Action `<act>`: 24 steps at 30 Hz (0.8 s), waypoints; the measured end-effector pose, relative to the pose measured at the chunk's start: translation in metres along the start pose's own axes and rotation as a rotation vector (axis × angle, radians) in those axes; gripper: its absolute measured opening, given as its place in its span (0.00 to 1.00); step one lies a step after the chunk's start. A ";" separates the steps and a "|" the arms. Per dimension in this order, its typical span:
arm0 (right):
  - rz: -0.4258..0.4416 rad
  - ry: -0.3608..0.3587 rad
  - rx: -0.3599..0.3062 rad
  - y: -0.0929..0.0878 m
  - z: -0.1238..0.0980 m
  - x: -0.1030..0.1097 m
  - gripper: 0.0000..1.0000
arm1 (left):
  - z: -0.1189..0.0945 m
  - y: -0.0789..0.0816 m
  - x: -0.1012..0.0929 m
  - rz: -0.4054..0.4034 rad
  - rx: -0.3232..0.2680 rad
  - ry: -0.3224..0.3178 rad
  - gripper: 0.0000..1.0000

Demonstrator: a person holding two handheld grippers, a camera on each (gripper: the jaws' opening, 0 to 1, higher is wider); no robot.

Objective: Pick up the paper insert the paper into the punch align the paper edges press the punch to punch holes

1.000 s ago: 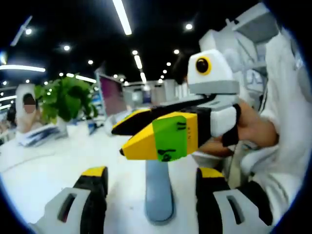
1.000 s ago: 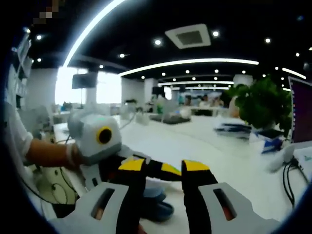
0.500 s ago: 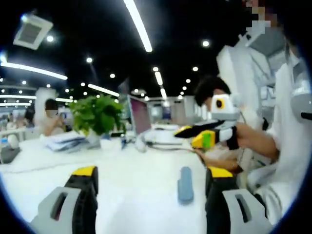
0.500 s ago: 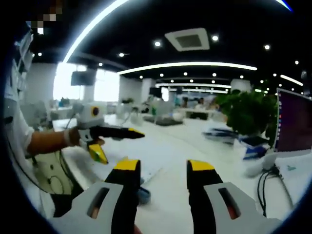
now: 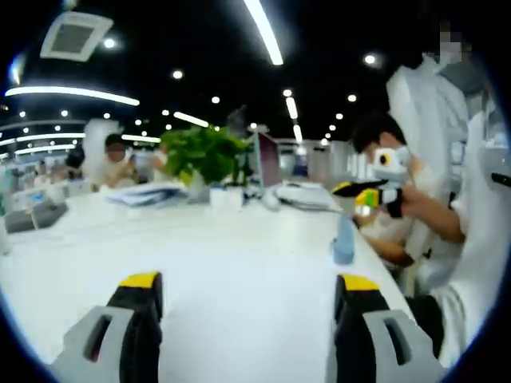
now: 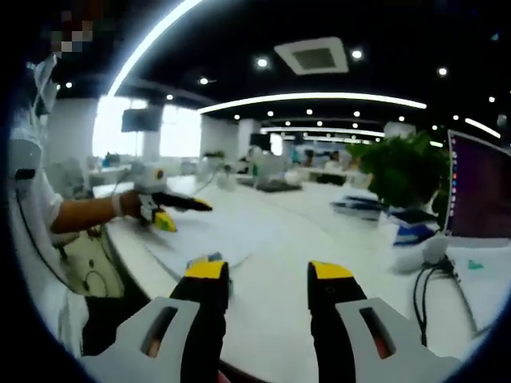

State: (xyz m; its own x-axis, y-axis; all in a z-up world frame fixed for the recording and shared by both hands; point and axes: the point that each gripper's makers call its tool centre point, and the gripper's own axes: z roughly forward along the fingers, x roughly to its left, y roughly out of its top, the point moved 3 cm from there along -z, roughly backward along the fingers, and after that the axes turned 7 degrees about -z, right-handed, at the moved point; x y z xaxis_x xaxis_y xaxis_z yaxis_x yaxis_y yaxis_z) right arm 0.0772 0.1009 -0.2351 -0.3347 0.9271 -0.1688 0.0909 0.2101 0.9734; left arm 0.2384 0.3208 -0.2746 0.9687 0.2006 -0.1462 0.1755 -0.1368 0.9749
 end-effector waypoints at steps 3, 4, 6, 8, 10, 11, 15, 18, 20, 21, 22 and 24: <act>0.002 0.016 0.025 -0.010 0.008 0.001 0.42 | 0.000 -0.001 0.003 0.008 0.012 0.015 0.84; 0.003 0.025 0.030 -0.012 0.010 0.002 0.42 | 0.000 -0.001 0.002 0.009 0.011 0.014 0.84; 0.004 0.049 0.033 -0.015 0.014 0.005 0.42 | 0.002 -0.006 0.001 0.017 0.036 0.017 0.84; -0.005 0.086 0.036 -0.017 0.018 0.010 0.42 | 0.003 -0.012 0.002 0.047 0.070 0.032 0.83; -0.031 0.145 0.037 -0.018 0.021 0.017 0.41 | 0.005 -0.017 0.001 0.062 0.090 0.032 0.83; -0.037 0.178 0.034 -0.018 0.022 0.021 0.41 | 0.005 -0.018 0.001 0.066 0.097 0.034 0.83; -0.036 0.287 0.021 -0.020 0.026 0.026 0.41 | 0.004 -0.019 0.005 0.034 0.107 0.039 0.81; -0.050 0.402 0.012 -0.021 0.030 0.034 0.41 | 0.005 -0.023 0.003 0.033 0.125 0.035 0.81; -0.070 0.484 0.022 -0.026 0.032 0.039 0.40 | 0.007 -0.024 0.000 0.039 0.135 0.028 0.79; -0.095 0.519 0.035 -0.029 0.033 0.040 0.40 | 0.007 -0.025 -0.002 0.035 0.136 0.022 0.79; -0.102 0.542 0.048 -0.032 0.035 0.040 0.40 | 0.006 -0.024 -0.002 0.036 0.136 0.021 0.79; -0.091 0.586 0.076 -0.038 0.042 0.038 0.40 | 0.006 -0.024 -0.003 0.035 0.136 0.021 0.79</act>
State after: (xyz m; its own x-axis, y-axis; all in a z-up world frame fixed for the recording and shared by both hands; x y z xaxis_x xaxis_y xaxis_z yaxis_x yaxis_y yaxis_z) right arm 0.1007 0.1414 -0.2853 -0.8042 0.5830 -0.1162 0.0976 0.3223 0.9416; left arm 0.2328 0.3177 -0.2988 0.9709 0.2138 -0.1078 0.1654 -0.2735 0.9475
